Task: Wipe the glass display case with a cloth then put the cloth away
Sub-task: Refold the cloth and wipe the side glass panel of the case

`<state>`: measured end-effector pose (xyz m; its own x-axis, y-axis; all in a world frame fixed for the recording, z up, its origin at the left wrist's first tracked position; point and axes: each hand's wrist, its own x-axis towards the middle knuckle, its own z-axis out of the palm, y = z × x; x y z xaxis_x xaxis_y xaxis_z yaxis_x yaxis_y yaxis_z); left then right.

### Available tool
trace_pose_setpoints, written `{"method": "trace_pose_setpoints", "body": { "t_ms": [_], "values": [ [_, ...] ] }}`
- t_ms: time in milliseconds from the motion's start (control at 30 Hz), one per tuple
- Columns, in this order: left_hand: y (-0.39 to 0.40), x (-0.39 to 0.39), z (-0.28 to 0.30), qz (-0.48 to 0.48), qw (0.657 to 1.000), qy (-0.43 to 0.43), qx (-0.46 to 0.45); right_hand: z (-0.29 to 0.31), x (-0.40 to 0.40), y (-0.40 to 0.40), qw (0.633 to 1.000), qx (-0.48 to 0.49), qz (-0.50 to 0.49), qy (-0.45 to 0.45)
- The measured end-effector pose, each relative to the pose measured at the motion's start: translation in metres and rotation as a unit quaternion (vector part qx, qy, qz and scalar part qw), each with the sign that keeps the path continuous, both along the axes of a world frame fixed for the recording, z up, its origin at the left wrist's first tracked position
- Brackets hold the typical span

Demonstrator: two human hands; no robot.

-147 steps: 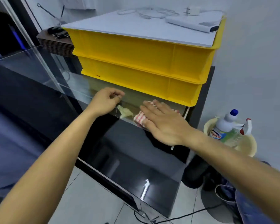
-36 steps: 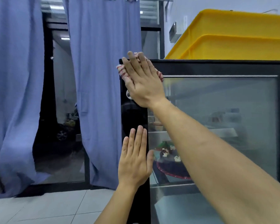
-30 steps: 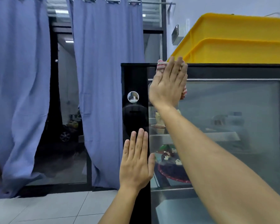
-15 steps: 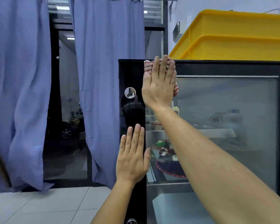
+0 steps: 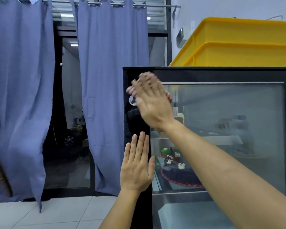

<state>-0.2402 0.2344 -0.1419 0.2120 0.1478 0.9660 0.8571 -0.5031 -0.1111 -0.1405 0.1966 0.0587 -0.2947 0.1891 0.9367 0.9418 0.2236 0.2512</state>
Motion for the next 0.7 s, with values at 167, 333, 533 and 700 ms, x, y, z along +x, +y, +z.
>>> {"method": "trace_pose_setpoints", "body": {
  "t_ms": [167, 333, 533, 700],
  "values": [
    [0.002, -0.001, 0.002, -0.001, 1.0, 0.0, 0.014, -0.012, 0.028, 0.003, 0.973, 0.033, -0.021, -0.229],
    [0.0, 0.001, 0.001, -0.003, 1.0, -0.002, 0.017, 0.004, 0.032, 0.006, 0.939, 0.043, -0.046, -0.338],
    [-0.001, 0.0, 0.001, 0.001, 1.0, 0.002, 0.014, 0.018, 0.003, 0.005, 0.998, 0.051, -0.038, -0.004],
    [-0.002, -0.001, 0.001, 0.005, 1.0, 0.006, 0.005, -0.016, 0.001, 0.003, 0.996, 0.015, -0.002, -0.087]
  ]
}}
